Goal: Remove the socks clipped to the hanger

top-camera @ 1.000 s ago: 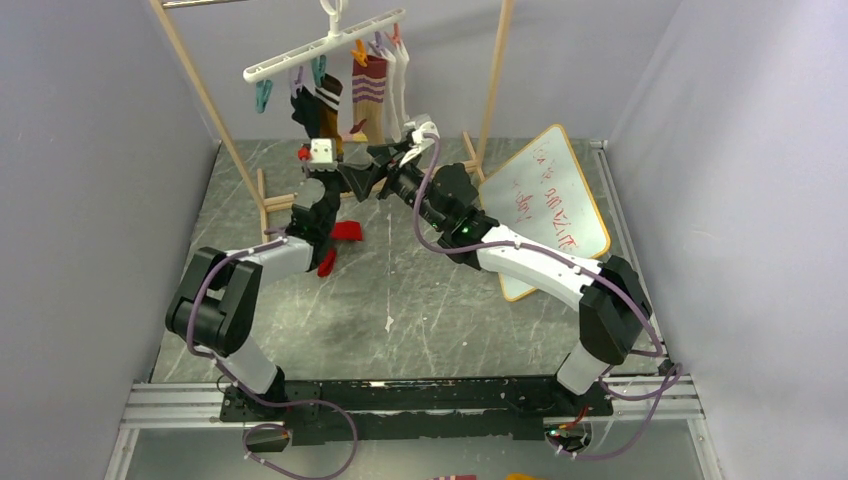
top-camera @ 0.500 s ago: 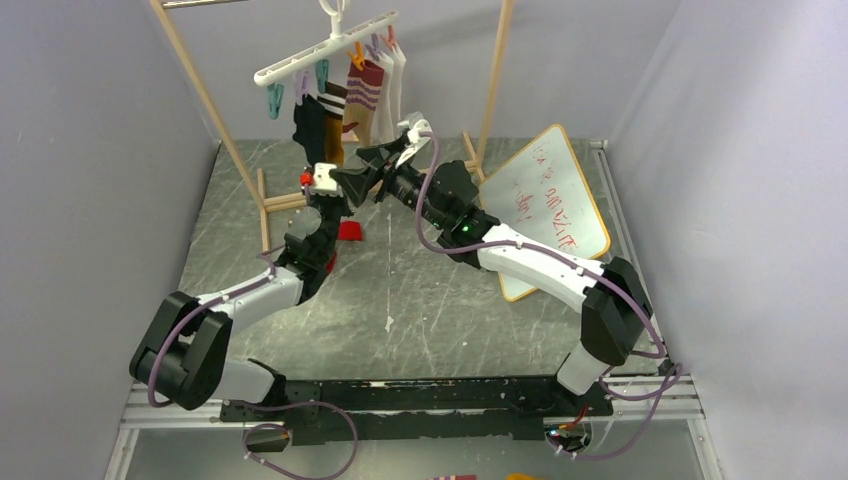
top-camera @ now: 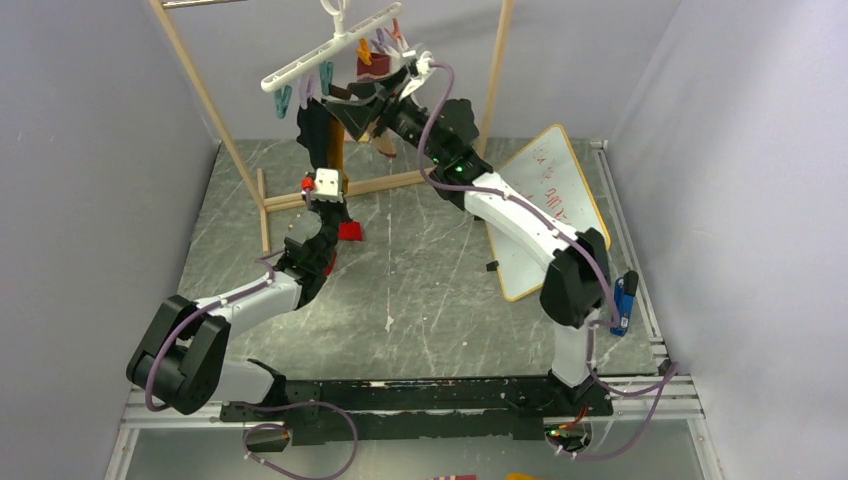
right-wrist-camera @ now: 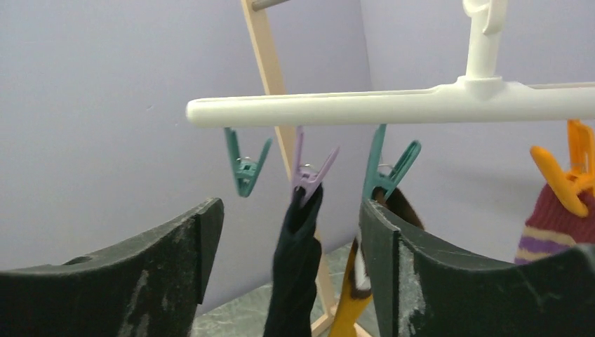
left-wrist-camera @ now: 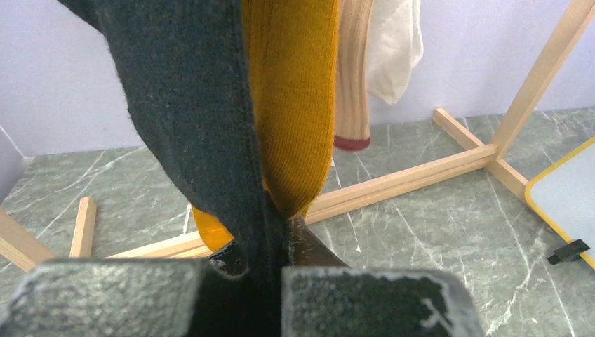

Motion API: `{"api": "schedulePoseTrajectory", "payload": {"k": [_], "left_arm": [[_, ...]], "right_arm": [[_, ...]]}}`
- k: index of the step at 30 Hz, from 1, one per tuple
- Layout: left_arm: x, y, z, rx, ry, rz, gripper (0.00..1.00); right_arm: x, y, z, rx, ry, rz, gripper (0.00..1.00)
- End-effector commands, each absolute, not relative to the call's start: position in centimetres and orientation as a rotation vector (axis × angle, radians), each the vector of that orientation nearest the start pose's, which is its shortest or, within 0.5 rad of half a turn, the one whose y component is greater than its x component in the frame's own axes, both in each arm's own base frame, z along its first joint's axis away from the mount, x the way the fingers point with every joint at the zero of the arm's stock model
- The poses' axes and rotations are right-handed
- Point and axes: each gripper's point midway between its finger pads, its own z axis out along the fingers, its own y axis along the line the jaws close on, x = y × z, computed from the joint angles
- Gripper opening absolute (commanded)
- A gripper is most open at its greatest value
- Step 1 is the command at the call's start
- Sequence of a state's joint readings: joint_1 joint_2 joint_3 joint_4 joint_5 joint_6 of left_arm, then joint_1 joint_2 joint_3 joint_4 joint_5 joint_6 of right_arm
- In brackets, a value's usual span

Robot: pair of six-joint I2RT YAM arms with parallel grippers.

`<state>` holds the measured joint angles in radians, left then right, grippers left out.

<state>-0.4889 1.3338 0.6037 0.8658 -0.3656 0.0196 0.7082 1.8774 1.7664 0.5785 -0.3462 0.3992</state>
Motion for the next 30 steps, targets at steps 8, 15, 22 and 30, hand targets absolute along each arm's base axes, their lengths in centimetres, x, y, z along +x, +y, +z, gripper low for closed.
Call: {"api": "schedulePoseTrajectory", "payload": {"k": [8,15,22,30], "left_arm": [[40.4,-14.9,25.9,0.075,1.401,-0.140,0.05],[40.3,-15.1,26.3,0.080,1.396,-0.146,0.05],[40.2,-15.1,26.5,0.086,1.395,-0.145,0.05],[40.2,-15.3,26.7,0.091,1.392,-0.148,0.05]], "right_arm": [[39.7,47.8,48.8,-0.588,1.071,1.300,0.67],[41.4,48.5,48.1,-0.557,1.091,1.271,0.59],[42.6,48.8,47.8,-0.512,1.092,1.256,0.57],[43.3,48.5,48.8,-0.470,1.060,1.238,0.57]]}}
